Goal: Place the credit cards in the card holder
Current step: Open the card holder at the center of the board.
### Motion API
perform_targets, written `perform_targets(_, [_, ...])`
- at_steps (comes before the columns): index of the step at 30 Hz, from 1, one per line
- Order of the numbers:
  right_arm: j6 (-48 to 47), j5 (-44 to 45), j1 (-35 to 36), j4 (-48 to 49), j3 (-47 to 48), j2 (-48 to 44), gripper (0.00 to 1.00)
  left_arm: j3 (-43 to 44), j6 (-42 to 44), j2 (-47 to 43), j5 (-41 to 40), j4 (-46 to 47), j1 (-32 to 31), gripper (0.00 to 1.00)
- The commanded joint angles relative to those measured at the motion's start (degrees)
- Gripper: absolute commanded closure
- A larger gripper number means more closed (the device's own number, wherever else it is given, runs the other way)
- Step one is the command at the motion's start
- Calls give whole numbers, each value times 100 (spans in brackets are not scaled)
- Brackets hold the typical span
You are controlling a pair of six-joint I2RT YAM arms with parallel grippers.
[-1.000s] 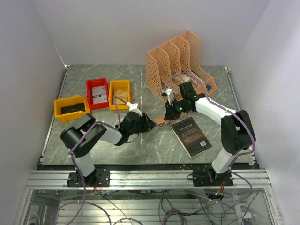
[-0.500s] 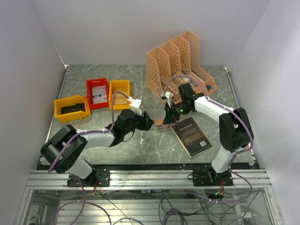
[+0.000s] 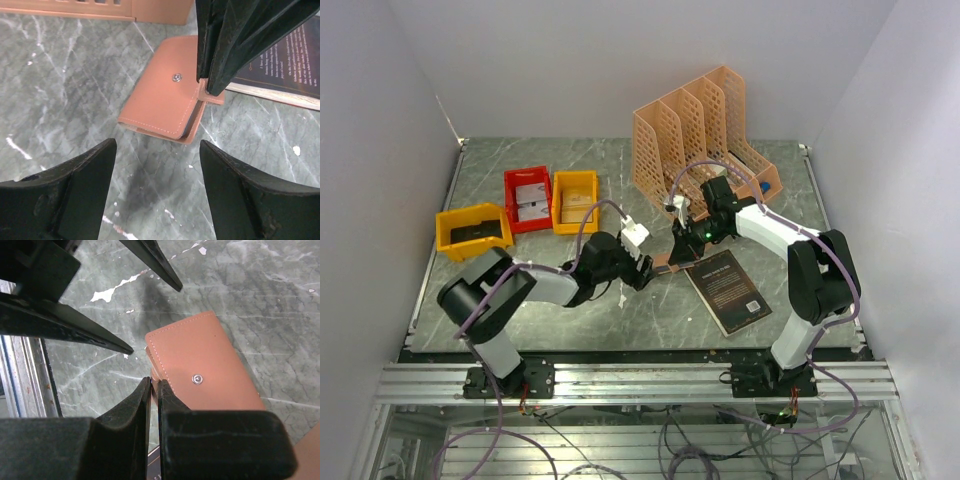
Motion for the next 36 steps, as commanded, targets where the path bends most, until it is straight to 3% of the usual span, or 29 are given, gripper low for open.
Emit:
perform_targets(1, [-102, -82, -34, -73, 139, 112, 100, 241, 257, 499, 579, 949, 27, 20])
perform_targets(10, [-180, -91, -42, -157, 166, 149, 100, 349, -135, 1000, 359, 1680, 61, 22])
perform_targets(13, [-192, -82, -42, -167, 159, 146, 100, 395, -270, 1057, 464, 1723, 121, 28])
perform_targets(21, [-282, -77, -42, -208, 148, 98, 100, 587, -691, 1204, 844, 1505, 482, 56])
perform_targets(29, [-671, -112, -29, -294, 43, -27, 100, 890, -1009, 1440, 1539, 1510, 653, 92])
perform_targets(33, [-1171, -87, 71, -450, -60, -106, 99, 936, -1148, 1482, 1673, 1640, 680, 93])
perform_targets(36, [-1683, 18, 214, -650, -156, -233, 88, 922, -1091, 1386, 1631, 1521, 692, 93])
